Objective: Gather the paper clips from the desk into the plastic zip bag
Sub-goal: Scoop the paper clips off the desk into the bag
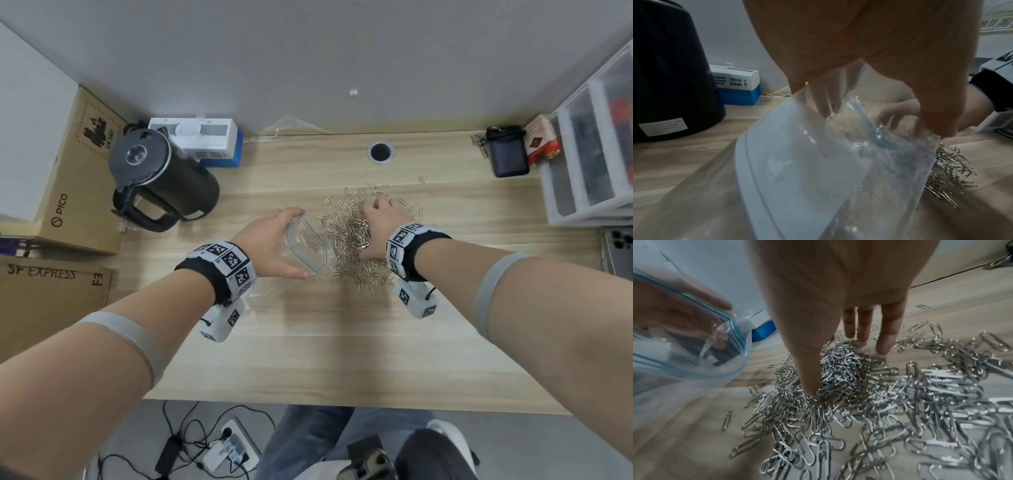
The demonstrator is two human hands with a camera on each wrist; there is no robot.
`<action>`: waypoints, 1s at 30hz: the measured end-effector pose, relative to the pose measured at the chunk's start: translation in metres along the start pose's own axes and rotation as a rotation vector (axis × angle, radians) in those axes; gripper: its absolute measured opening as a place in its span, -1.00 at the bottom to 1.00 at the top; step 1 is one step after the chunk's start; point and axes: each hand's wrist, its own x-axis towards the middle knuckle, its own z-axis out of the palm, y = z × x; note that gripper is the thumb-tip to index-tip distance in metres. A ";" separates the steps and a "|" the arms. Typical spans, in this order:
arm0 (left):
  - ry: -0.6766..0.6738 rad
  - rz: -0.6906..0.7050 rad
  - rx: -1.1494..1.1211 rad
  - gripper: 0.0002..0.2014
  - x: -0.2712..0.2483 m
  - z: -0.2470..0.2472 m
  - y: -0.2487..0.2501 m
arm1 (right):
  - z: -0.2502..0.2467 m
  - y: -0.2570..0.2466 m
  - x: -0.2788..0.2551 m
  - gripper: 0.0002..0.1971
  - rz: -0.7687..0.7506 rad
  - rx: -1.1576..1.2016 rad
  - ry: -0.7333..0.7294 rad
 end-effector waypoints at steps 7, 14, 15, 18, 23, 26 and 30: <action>0.000 -0.015 -0.019 0.26 0.000 0.008 -0.005 | 0.009 -0.004 0.000 0.23 0.067 -0.037 -0.037; 0.018 0.018 -0.044 0.21 0.002 0.016 -0.008 | 0.020 -0.015 0.007 -0.01 0.019 0.067 -0.012; 0.019 0.020 -0.042 0.20 0.003 0.016 -0.008 | 0.021 -0.015 0.008 -0.11 0.013 0.100 -0.019; 0.013 0.019 -0.034 0.22 0.003 0.015 -0.008 | 0.022 -0.011 0.007 -0.40 -0.004 0.175 0.001; -0.020 0.009 0.000 0.25 0.005 0.010 -0.008 | 0.023 -0.010 0.003 -0.66 -0.019 0.195 0.018; -0.024 0.010 0.020 0.27 0.005 0.005 -0.007 | 0.021 -0.009 0.001 -0.67 -0.031 0.214 0.012; -0.030 0.015 0.028 0.26 0.004 0.004 -0.004 | 0.010 -0.012 0.002 -0.65 -0.018 0.180 -0.025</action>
